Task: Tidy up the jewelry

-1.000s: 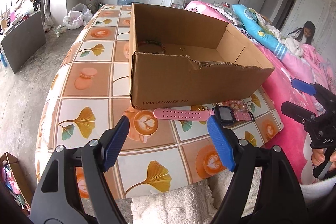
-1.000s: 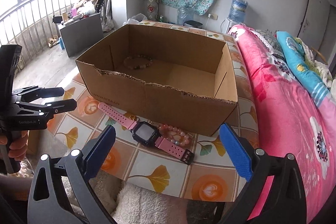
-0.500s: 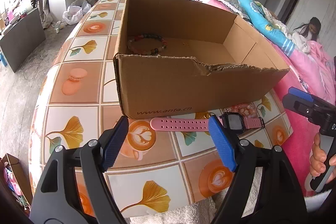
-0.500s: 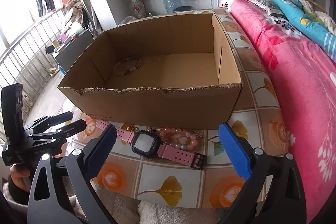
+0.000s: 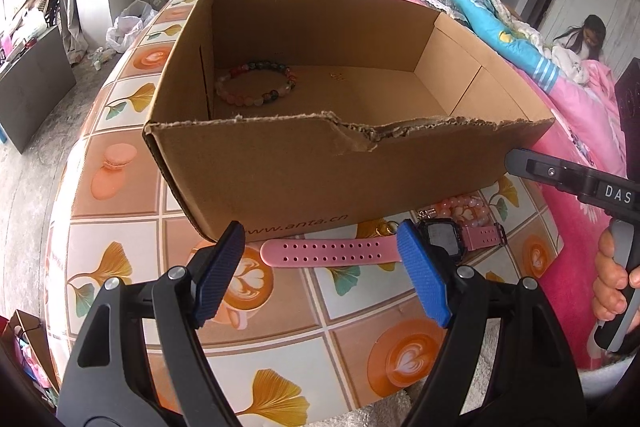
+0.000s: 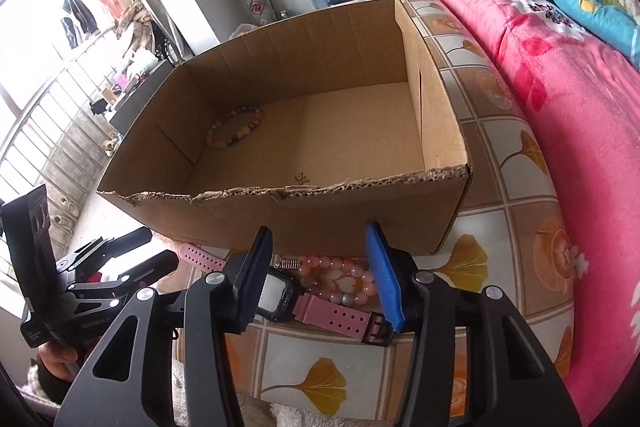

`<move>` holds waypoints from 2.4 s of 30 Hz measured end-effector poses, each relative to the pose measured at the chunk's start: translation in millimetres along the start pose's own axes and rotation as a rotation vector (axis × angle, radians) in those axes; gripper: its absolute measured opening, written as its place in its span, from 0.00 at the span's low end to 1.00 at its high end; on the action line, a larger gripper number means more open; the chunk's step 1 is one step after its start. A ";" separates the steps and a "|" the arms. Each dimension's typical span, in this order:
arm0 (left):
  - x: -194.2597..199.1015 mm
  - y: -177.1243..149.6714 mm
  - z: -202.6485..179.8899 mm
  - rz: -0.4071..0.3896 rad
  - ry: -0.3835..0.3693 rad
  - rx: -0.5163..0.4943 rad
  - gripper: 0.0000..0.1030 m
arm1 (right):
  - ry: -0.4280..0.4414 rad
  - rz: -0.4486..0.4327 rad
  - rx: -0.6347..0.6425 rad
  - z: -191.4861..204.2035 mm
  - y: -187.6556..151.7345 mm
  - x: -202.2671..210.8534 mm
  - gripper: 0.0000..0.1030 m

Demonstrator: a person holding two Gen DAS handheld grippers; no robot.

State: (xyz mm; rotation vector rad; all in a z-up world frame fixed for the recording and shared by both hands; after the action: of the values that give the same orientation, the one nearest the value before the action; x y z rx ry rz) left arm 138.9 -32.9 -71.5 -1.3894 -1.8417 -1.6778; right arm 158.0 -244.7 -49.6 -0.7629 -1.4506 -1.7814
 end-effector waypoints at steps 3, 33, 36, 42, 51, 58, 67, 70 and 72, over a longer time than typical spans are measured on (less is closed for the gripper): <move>-1.6 2.4 -0.6 -0.001 -0.006 0.005 0.73 | 0.004 -0.001 -0.007 -3.9 1.9 -1.3 0.44; 15.3 -0.9 -2.8 -0.035 0.015 -0.007 0.75 | 0.050 0.003 -0.029 5.6 -10.8 -1.2 0.41; 18.4 -3.7 -6.9 -0.036 0.010 -0.016 0.75 | 0.054 0.002 -0.021 6.8 -13.5 2.3 0.41; 25.4 -14.0 -17.0 -0.055 -0.007 -0.035 0.75 | 0.049 0.002 0.009 8.1 -25.0 13.5 0.43; 14.8 -33.5 -26.2 -0.041 -0.081 -0.029 0.74 | 0.034 -0.024 0.087 14.8 -49.0 16.3 0.43; 1.5 -29.5 -19.8 -0.033 -0.096 -0.017 0.54 | 0.076 -0.019 0.167 42.4 -53.7 5.3 0.42; -13.1 -20.8 7.4 -0.014 -0.077 0.060 0.48 | 0.055 -0.020 0.274 65.3 -61.6 -22.0 0.42; -20.5 -19.0 14.4 0.008 -0.064 0.088 0.49 | 0.052 -0.003 0.289 65.0 -65.8 -30.0 0.41; -24.0 -18.0 18.2 0.009 -0.042 0.094 0.54 | 0.053 -0.016 0.306 67.6 -67.0 -28.7 0.41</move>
State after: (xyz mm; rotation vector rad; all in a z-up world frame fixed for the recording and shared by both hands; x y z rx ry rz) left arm 143.5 -25.0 -105.3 -1.4027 -1.9085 -1.5479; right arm 120.6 -165.8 -97.1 -0.5434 -1.6473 -1.5301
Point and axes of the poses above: each gripper's, at about its wrist camera, not at the fingertips, and x roughly against the way its jaws point, z to its left, y to its top, the point moved 10 cm from there along -x, roughly the way its jaws point, and after that the axes turned 7 degrees about -y, right-handed, at the moved point
